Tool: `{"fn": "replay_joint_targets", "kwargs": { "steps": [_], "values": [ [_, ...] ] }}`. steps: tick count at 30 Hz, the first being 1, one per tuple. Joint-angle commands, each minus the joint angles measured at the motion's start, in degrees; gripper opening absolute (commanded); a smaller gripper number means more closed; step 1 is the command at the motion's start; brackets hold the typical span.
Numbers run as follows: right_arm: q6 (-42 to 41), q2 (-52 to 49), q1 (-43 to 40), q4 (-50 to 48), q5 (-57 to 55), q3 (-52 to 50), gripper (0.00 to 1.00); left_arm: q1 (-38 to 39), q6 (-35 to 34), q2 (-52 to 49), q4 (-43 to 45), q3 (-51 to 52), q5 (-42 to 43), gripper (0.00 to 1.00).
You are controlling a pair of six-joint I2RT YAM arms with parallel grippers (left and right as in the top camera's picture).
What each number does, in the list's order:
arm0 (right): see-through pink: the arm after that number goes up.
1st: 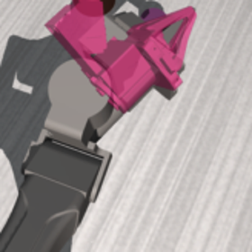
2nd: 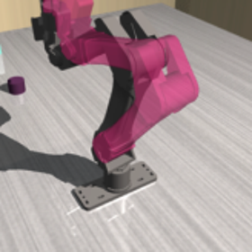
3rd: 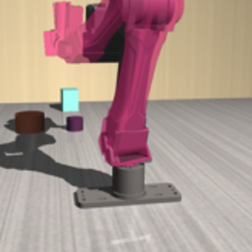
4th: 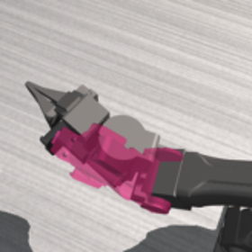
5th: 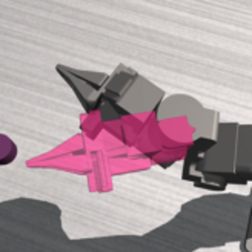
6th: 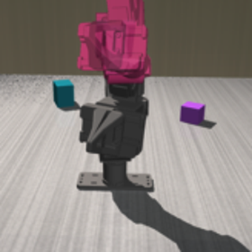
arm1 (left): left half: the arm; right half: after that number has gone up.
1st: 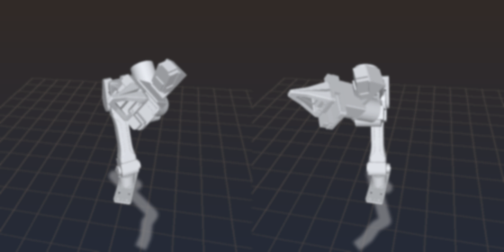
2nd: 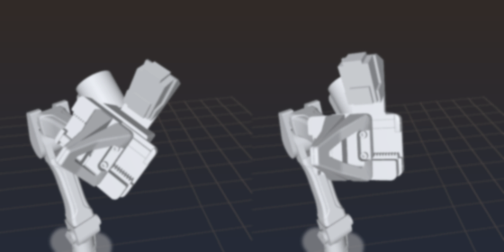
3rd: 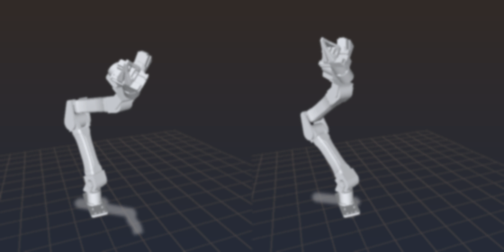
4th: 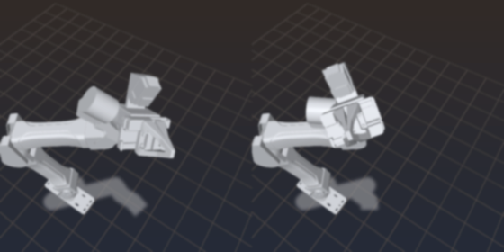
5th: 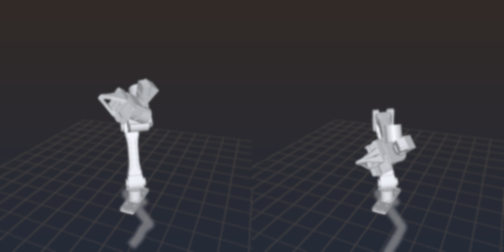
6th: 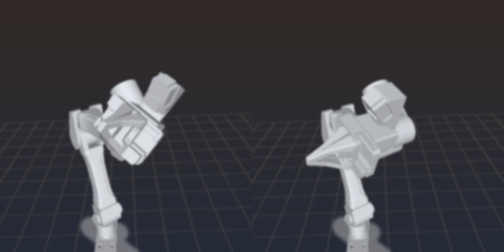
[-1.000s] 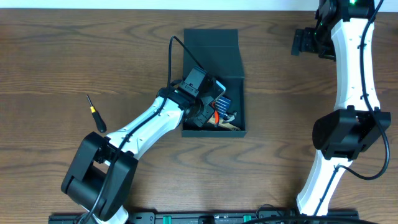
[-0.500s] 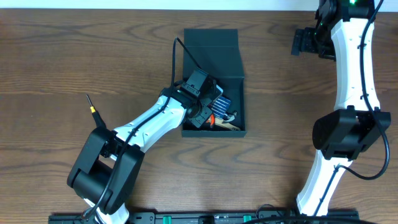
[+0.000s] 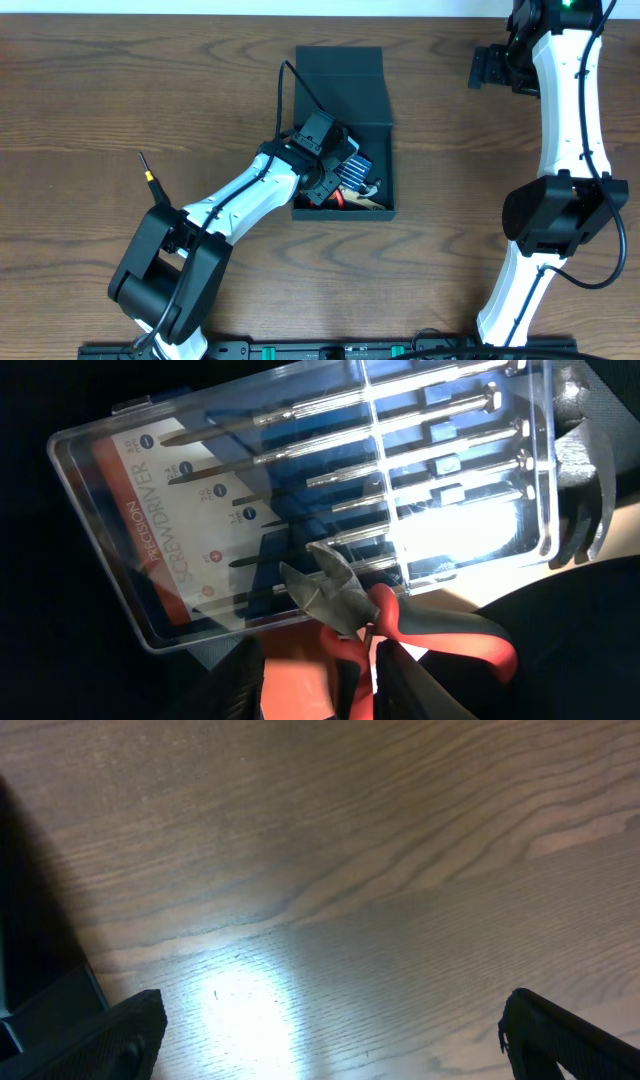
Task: Pack container
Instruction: 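Lower the pliers onto the screwdriver case and open the left gripper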
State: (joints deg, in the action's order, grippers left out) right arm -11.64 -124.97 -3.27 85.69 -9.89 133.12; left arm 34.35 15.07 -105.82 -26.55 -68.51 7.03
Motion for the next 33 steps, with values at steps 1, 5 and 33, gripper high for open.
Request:
{"fn": "replay_joint_targets", "kwargs": {
  "steps": [1,5,33],
  "values": [
    [-0.98,1.55,0.24,0.02,-0.17,1.14,0.99,0.13,0.28,-0.7,0.07,-0.59,-0.66,0.37],
    [-0.98,1.55,0.24,0.02,-0.17,1.11,0.99,0.13,0.28,-0.7,0.07,-0.61,-0.66,0.39],
    [-0.98,1.55,0.24,0.02,-0.17,1.14,0.99,-0.04,-4.55,11.67,-6.25,-5.73,-8.24,0.4]
  ]
}}
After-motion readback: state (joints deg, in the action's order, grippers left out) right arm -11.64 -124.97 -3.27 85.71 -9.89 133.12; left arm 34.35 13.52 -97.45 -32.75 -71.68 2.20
